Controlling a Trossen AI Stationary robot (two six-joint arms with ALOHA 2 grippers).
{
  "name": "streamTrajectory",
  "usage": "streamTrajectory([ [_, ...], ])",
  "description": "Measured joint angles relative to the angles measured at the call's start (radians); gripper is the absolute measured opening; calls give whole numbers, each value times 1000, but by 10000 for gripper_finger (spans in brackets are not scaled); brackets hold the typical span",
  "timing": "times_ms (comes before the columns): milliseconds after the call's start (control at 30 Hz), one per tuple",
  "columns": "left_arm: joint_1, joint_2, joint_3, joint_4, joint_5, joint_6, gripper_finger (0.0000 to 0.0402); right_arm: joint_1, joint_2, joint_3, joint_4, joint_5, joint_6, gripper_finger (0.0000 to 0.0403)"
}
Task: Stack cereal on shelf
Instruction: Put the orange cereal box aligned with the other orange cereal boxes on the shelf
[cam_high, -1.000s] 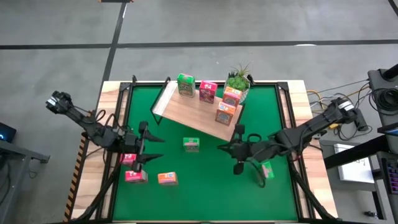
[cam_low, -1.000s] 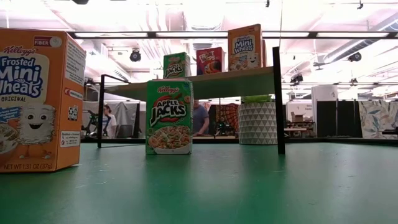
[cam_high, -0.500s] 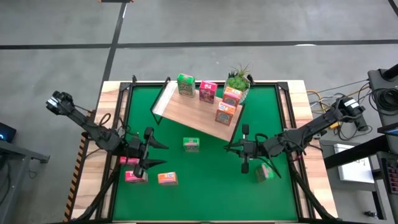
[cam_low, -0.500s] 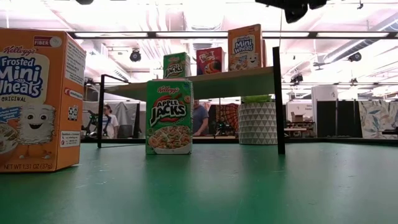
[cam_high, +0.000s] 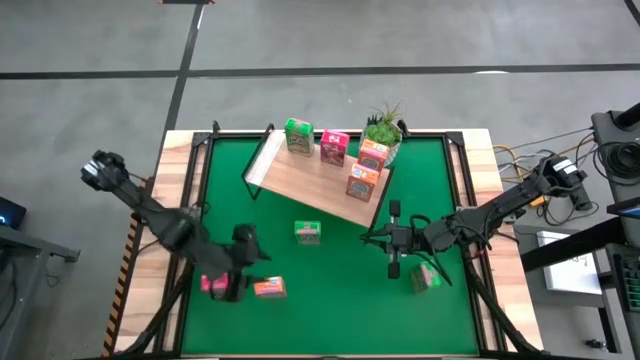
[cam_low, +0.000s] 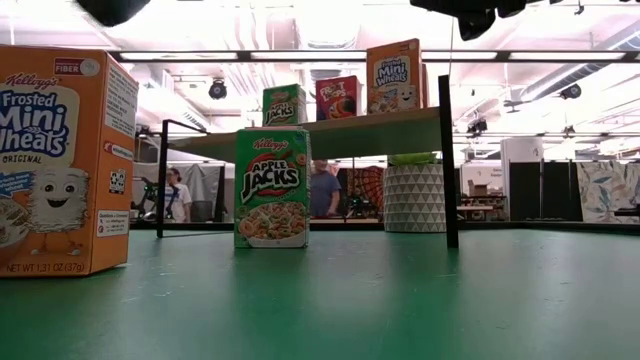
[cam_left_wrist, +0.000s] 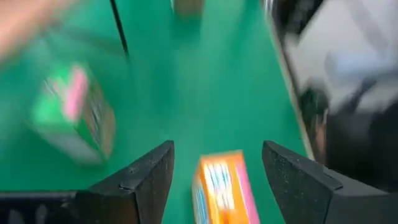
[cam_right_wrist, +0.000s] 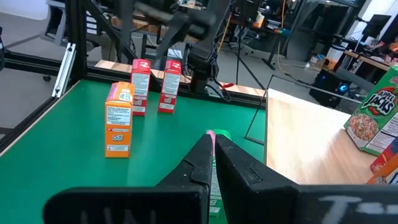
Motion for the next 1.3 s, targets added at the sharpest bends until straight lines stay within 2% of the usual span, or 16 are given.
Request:
streamTrajectory([
  [167, -37, 174, 116, -210, 17, -73, 227, 0, 0, 0, 0, 0, 0, 9],
  [367, -49, 291, 204, -266, 20, -87, 227, 0, 0, 0, 0, 0, 9, 9],
  [533, -49, 302, 220, -299, 24, -144, 240, 0, 1, 0, 0, -1, 19, 9],
  [833, -49, 313, 164, -272, 65, -207, 284, 0, 1, 0, -1, -2, 19, 9],
  [1300, -49, 311, 186, -294, 72, -176, 283, 0, 1, 1, -2, -2, 19, 9],
])
